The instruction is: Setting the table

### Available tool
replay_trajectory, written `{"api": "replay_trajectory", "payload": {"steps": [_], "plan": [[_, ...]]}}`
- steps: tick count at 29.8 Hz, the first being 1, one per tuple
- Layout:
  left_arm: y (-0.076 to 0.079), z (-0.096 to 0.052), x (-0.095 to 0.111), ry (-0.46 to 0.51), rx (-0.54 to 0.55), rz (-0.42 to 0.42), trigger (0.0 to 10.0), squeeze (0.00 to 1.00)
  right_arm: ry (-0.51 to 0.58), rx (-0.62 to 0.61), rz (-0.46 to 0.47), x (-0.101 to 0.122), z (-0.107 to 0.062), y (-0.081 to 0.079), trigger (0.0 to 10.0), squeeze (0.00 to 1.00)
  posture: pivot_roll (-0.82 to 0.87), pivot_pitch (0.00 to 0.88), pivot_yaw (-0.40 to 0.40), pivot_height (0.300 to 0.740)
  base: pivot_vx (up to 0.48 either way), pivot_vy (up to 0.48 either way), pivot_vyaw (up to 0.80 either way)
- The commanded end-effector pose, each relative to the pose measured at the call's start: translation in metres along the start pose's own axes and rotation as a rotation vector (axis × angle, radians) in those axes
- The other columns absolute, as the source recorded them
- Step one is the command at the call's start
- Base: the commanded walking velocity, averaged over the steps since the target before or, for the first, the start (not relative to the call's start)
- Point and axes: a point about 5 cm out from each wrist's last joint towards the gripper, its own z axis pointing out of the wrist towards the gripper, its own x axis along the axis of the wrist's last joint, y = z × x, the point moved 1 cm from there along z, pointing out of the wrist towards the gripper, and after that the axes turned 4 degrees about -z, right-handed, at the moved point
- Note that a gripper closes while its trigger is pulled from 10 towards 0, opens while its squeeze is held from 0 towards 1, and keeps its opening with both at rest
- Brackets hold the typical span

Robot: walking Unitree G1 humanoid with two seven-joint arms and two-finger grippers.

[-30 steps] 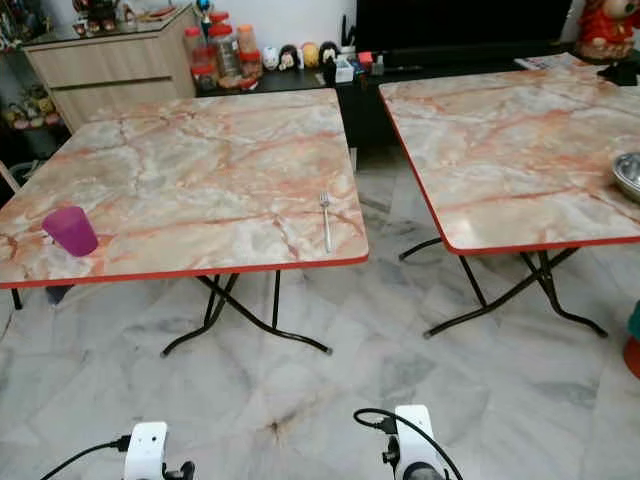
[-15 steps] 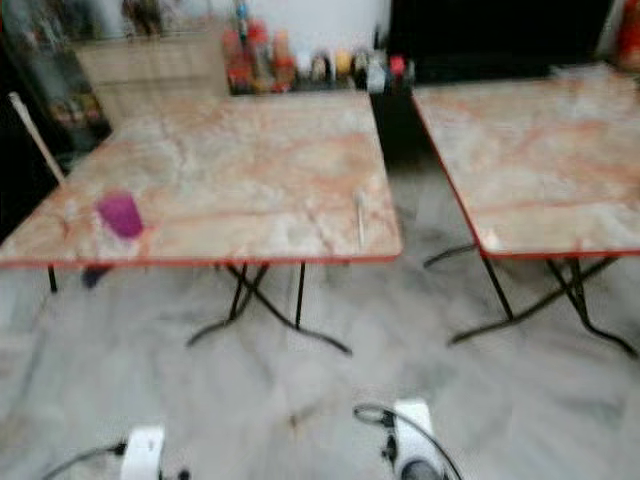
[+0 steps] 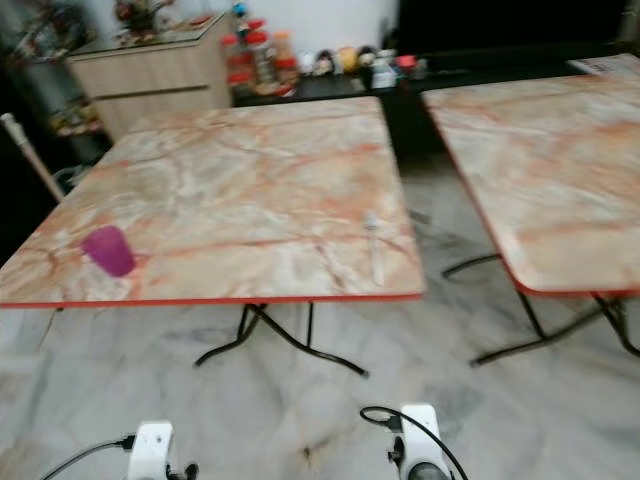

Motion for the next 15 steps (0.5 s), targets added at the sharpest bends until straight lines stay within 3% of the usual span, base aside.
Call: {"api": "replay_trajectory", "payload": {"steps": [1, 8, 15], "plan": [[0.0058, 0.0014, 0.0054, 0.013, -0.014, 0.003, 10.0, 0.00, -0.015, -0.020, 0.000, -0.0065, -0.0017, 0.0092, 10.0, 0.00, 0.02, 0.000, 0.093, 0.740, 0.428, 0.000, 0.00], [0.0071, 0.0012, 0.0040, 0.011, -0.011, 0.006, 10.0, 0.00, 0.018, -0.003, -0.030, -0.0021, -0.0015, 0.0086, 10.0, 0.00, 0.02, 0.000, 0.081, 0.740, 0.391, 0.000, 0.00], [0.0087, 0.0014, 0.0047, 0.017, -0.008, -0.015, 10.0, 0.00, 0.038, -0.004, -0.022, -0.0099, -0.0050, 0.0109, 10.0, 0.00, 0.02, 0.000, 0.071, 0.740, 0.000, 0.000, 0.00]]}}
